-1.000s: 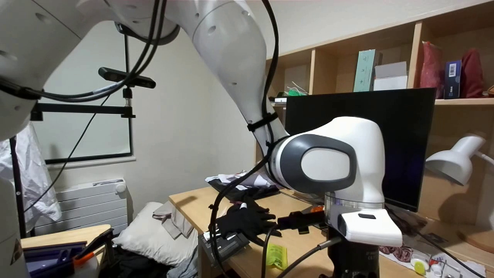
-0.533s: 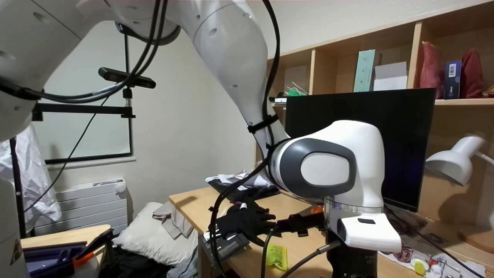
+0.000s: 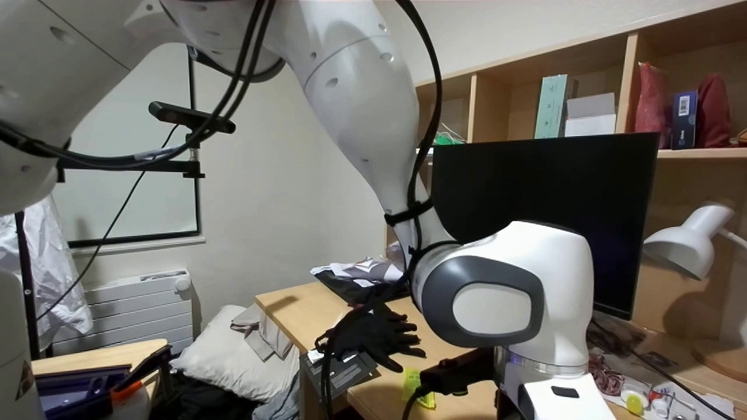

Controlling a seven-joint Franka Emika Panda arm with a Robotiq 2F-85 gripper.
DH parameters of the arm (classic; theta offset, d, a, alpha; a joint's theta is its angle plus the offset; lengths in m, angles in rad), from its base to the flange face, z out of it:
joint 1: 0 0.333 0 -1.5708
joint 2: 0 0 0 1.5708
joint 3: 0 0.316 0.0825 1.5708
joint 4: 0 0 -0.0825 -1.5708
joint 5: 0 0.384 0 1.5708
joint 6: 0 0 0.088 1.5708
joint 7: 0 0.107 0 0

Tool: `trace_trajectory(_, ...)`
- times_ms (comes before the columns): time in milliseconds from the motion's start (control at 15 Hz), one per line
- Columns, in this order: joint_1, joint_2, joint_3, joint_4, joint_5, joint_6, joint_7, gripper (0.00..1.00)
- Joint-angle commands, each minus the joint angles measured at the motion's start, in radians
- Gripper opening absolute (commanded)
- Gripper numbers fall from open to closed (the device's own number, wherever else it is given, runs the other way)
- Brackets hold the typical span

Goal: Pick the orange object and put it on the drawer tray

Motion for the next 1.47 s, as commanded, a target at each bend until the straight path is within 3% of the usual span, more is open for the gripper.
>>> trace_trajectory(0,-0.052,0.027,0.049,0.029,0.073,0.052,-0.117,1.0)
trace_trajectory(800,-0.118,0.096,0.102,0.089,0.215,0.054,-0.33,1.0)
trace_trajectory(1400,-0.121,0.03,0.104,0.039,0.29,0.041,-0.39,1.0)
